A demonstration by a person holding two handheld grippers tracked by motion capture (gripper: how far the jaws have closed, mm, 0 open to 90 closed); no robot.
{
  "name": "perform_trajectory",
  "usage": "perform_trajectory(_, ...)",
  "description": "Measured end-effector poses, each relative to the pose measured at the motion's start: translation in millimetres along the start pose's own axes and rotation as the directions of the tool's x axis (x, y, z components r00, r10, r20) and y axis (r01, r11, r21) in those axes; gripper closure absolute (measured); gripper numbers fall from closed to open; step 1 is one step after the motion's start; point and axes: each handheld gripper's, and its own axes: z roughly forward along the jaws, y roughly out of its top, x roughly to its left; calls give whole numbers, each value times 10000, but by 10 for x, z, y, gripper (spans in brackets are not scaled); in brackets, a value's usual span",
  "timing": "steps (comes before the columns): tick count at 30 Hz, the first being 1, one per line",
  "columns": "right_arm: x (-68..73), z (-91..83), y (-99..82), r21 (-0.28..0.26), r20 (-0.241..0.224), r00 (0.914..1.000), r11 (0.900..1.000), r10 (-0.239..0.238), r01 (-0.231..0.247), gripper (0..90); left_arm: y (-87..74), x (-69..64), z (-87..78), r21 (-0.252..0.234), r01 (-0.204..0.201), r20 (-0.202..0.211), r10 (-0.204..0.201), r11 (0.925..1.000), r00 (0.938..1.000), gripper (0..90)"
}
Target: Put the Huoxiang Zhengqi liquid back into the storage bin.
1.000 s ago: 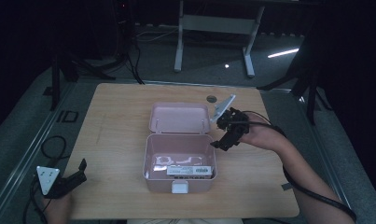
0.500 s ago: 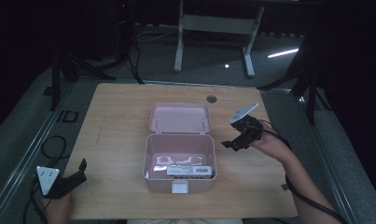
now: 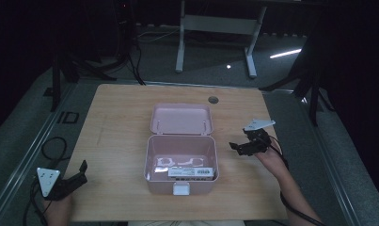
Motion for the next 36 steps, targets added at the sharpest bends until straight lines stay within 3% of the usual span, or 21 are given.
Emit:
perform_trajectory(3, -31, 37, -142, -305, 561, 9983, 9995, 142, -125, 126, -1, 0, -3, -19, 15, -13, -15, 10000, 10000, 37)
perform_trajectory(7, -74, 90, -326, -202, 1123, 9926, 9988, 473, -453, 121, -1, -1, -2, -7, -16, -13, 16, 10000, 10000, 37)
perform_trajectory(15, -153, 85, -596, -518, 1758, 9746, 9899, 1390, -1319, 121, 0, -8, -2, 2, -57, -51, 57, 10000, 10000, 37)
perform_trajectory(17, -170, 63, -647, -694, 2081, 9646, 9861, 1622, -1508, 121, 0, -9, -1, 5, -63, -52, 63, 10000, 10000, 37)
perform_trajectory(21, -197, 26, -747, -906, 2268, 9510, 9768, 2101, -1942, 125, 0, -11, -1, 10, -65, -61, 65, 10000, 10000, 37)
perform_trajectory(25, -190, -20, -824, -1010, 2860, 9298, 9723, 2315, -2110, 124, 0, -9, -1, 16, -38, -36, 38, 10000, 10000, 37)
perform_trajectory(27, -182, -52, -845, -1207, 3132, 9149, 9662, 2546, -2276, 124, 0, -6, -1, 12, -28, -34, 29, 10000, 10000, 37)
perform_trajectory(29, -184, -78, -864, -1336, 3283, 9055, 9622, 2688, -2372, 120, 1, -5, 0, 22, -34, -26, 34, 10000, 10000, 37)
perform_trajectory(31, -182, -98, -874, -1339, 3520, 8894, 9562, 2915, -2604, 120, 1, -6, 0, 25, -38, -22, 38, 10000, 10000, 37)
perform_trajectory(33, -178, -130, -891, -1535, 3592, 8802, 9500, 3101, -2720, 121, 1, -6, 0, 25, -36, -39, 36, 10000, 10000, 37)
perform_trajectory(35, -178, -155, -909, -1576, 3808, 8628, 9428, 3325, -2937, 120, 1, -7, 2, 34, -33, -39, 33, 10000, 10000, 37)
perform_trajectory(36, -175, -168, -923, -1748, 3743, 8614, 9384, 3433, -2980, 120, 2, -6, 2, 35, -37, -36, 37, 10000, 10000, 37)
